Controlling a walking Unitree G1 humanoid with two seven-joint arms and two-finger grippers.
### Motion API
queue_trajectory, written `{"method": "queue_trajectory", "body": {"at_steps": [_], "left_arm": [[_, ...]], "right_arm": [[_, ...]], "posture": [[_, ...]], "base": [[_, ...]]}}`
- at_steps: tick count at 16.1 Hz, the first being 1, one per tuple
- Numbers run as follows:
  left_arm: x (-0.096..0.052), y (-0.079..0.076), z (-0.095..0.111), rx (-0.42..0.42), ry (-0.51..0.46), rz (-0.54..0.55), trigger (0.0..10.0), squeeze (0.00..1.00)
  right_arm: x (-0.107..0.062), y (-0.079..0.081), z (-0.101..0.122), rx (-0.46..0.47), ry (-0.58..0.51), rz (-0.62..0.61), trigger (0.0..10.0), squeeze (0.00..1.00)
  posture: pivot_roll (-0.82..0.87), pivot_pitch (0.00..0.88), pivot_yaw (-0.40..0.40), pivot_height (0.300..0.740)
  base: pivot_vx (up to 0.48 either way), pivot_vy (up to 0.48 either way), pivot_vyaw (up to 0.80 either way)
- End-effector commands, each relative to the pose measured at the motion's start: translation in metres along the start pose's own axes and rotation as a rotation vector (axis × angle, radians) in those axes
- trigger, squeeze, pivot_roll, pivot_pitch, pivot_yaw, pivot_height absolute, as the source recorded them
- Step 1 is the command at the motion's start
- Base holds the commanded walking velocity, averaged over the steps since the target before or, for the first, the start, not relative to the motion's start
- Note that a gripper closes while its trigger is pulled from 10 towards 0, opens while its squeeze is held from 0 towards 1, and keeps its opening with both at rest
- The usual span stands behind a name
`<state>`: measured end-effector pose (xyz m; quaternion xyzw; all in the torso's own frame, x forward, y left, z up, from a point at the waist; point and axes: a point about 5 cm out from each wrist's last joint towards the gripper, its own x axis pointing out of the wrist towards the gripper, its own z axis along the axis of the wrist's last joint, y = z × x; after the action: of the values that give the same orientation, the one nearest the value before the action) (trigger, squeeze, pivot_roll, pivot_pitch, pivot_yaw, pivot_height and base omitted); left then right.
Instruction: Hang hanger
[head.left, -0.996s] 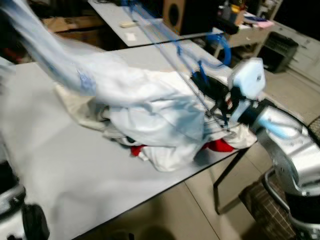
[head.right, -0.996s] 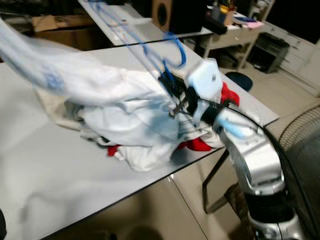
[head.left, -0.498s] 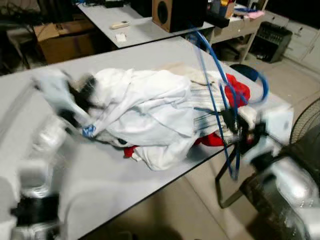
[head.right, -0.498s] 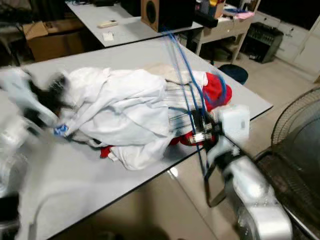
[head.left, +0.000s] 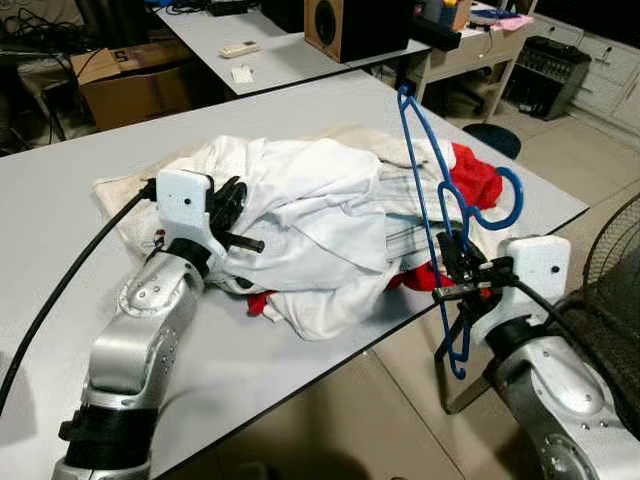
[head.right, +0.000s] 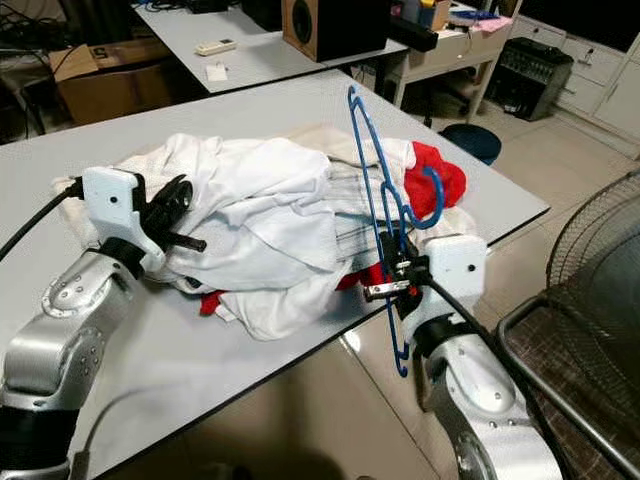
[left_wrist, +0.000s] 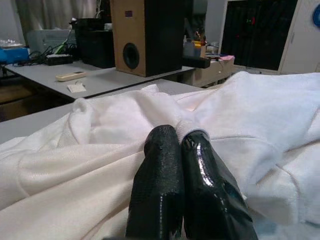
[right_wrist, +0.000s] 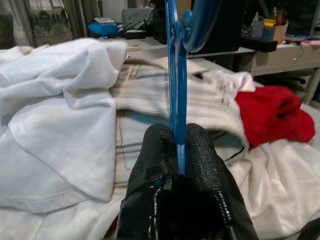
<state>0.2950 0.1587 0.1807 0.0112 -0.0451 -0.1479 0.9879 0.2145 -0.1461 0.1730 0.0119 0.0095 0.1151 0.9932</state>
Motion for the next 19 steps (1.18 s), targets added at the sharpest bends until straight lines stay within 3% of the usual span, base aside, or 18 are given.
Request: {"method": "queue_trajectory", "body": {"at_steps": [1, 8, 9, 10, 11, 14, 16, 17, 18, 19], "left_arm": [[-0.001, -0.005, 0.0, 0.014, 0.005, -0.007, 10.0, 0.0], [0.004, -0.009, 0.005, 0.04, -0.015, -0.015, 10.0, 0.0], [0.004, -0.008, 0.005, 0.035, -0.013, -0.01, 5.6, 0.0], [0.006, -0.003, 0.005, 0.046, -0.005, -0.002, 0.0, 0.0], [0.006, -0.002, 0.007, 0.046, -0.008, -0.002, 0.0, 0.0], [0.012, 0.032, 0.033, 0.125, -0.083, 0.089, 0.0, 0.0], [0.013, 0.068, 0.065, 0.155, -0.218, 0.22, 0.0, 0.0], [0.01, 0.096, 0.09, 0.215, -0.3, 0.333, 0.0, 0.0], [0.009, 0.106, 0.104, 0.233, -0.354, 0.371, 0.0, 0.0], [0.005, 0.115, 0.135, 0.268, -0.491, 0.395, 0.0, 0.0]], "right_arm": [[-0.002, 0.001, 0.0, -0.017, 0.0, 0.001, 10.0, 0.0], [-0.003, 0.006, 0.001, -0.034, 0.002, 0.052, 10.0, 0.0], [-0.003, 0.007, 0.001, -0.036, 0.002, 0.057, 10.0, 0.0], [-0.003, 0.008, 0.002, -0.047, 0.001, 0.085, 10.0, 0.0], [-0.004, 0.008, 0.002, -0.053, 0.0, 0.099, 10.0, 0.0], [-0.009, 0.009, 0.002, -0.102, 0.018, 0.207, 10.0, 0.0], [-0.012, 0.009, 0.003, -0.147, 0.023, 0.288, 10.0, 0.0], [-0.011, 0.006, 0.005, -0.162, 0.015, 0.312, 10.0, 0.0], [-0.01, 0.005, 0.007, -0.172, 0.009, 0.319, 10.0, 0.0], [-0.007, 0.002, 0.009, -0.185, -0.002, 0.323, 10.0, 0.0]], "posture": [[-0.07, 0.0, 0.051, 0.74], [-0.07, 0.0, 0.06, 0.74], [-0.07, 0.0, 0.06, 0.74], [-0.07, 0.0, 0.062, 0.74], [-0.07, 0.0, 0.062, 0.74], [-0.07, 0.0, 0.058, 0.74], [-0.06, 0.0, 0.053, 0.74], [-0.06, 0.0, 0.047, 0.74], [-0.06, 0.0, 0.047, 0.74], [-0.06, 0.0, 0.041, 0.74]], "base": [[-0.289, 0.0, 0.0], [-0.167, 0.0, 0.0], [0.0, 0.0, 0.0], [0.0, 0.0, 0.0], [0.0, 0.0, 0.0], [0.0, 0.0, 0.0], [0.0, 0.0, 0.0], [0.0, 0.0, 0.0], [0.0, 0.0, 0.0], [0.0, 0.0, 0.0]]}}
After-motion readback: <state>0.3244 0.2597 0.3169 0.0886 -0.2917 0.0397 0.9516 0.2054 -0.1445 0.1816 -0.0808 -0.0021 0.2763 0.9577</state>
